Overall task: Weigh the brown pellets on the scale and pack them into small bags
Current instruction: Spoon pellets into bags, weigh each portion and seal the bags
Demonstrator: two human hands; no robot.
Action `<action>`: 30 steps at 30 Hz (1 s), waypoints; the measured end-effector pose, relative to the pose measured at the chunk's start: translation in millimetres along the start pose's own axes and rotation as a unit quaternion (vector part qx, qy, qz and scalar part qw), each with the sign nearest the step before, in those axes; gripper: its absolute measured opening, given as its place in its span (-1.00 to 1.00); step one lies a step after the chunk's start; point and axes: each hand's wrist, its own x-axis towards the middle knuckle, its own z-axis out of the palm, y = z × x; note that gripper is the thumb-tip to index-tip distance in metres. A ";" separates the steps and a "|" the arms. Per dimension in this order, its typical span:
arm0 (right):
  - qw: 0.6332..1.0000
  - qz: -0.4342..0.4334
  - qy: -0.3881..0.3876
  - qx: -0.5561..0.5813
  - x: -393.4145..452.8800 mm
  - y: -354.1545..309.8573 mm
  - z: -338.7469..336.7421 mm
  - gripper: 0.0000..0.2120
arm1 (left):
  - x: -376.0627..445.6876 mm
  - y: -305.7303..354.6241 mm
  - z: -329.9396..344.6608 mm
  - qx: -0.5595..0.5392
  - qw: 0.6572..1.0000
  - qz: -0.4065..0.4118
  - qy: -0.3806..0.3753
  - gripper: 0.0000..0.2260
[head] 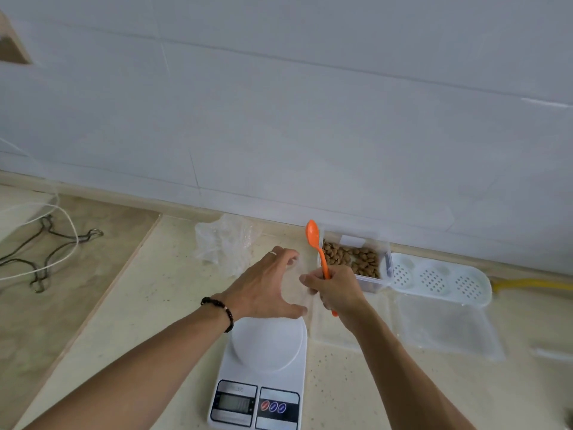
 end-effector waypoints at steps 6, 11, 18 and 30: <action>0.999 0.025 0.042 0.021 -4.6 -6.9 -5.2 -0.79 | 6.9 -4.9 -2.5 0.031 0.999 0.029 0.029 -0.29; 0.993 0.071 0.089 -0.043 -6.4 -7.7 -39.3 -0.82 | 16.4 -7.9 -0.9 0.042 0.999 0.022 0.025 -0.31; 0.962 0.000 0.250 -0.110 -5.1 8.2 -96.6 -0.87 | 40.8 -5.7 10.8 0.045 0.999 0.013 0.015 -0.30; 0.962 0.012 0.241 -0.128 35.7 34.9 -96.5 -0.85 | 74.5 -13.7 17.3 0.082 0.996 -0.004 0.025 -0.30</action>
